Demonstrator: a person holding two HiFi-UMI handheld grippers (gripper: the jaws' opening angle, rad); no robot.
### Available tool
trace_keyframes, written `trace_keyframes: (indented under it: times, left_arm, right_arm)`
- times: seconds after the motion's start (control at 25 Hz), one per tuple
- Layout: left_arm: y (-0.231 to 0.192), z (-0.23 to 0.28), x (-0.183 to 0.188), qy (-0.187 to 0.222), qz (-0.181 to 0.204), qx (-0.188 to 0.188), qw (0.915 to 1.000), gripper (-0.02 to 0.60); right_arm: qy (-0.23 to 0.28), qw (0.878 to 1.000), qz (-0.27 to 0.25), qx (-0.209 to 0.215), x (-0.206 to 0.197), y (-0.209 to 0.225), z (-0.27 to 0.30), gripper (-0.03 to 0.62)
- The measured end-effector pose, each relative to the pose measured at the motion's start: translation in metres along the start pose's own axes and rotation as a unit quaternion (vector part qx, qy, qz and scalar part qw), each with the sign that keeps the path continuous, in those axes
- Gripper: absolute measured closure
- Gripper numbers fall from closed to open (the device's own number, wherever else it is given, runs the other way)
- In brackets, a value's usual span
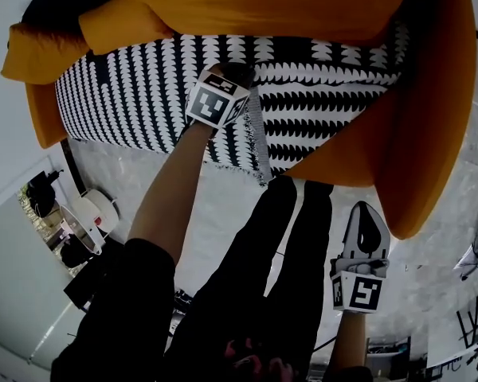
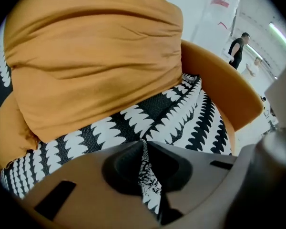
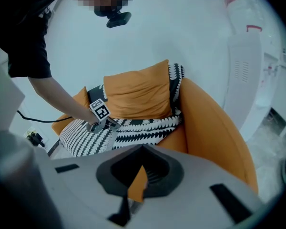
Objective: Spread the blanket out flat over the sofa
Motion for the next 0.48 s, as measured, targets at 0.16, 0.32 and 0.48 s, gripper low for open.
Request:
trace_keyframes:
  times: [0.16, 0.32, 0.48]
  left_arm:
    - [0.001, -0.017, 0.001, 0.008, -0.001, 0.002, 1.0, 0.551]
    - [-0.003, -0.03, -0.001, 0.025, -0.017, 0.001, 0.9995, 0.555]
    - [0.006, -0.04, -0.003, 0.038, -0.016, 0.0, 0.9991, 0.555]
  right_arm:
    - [0.004, 1.0, -0.001, -0.01, 0.003, -0.009, -0.008, 0.574]
    - [0.003, 1.0, 0.009, -0.028, 0.009, -0.021, -0.013, 0.574]
    - [0.041, 0.998, 0.016, -0.043, 0.007, -0.022, -0.024, 0.574]
Point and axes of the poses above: the fingertips, and each gripper's own axes: z forward along the fingers, y to its right, x out of its top, the point moved 9 cm from there along -z, backward along the fingers, and after that the axes turned 3 degrees about -y, right-handed, at the moved point
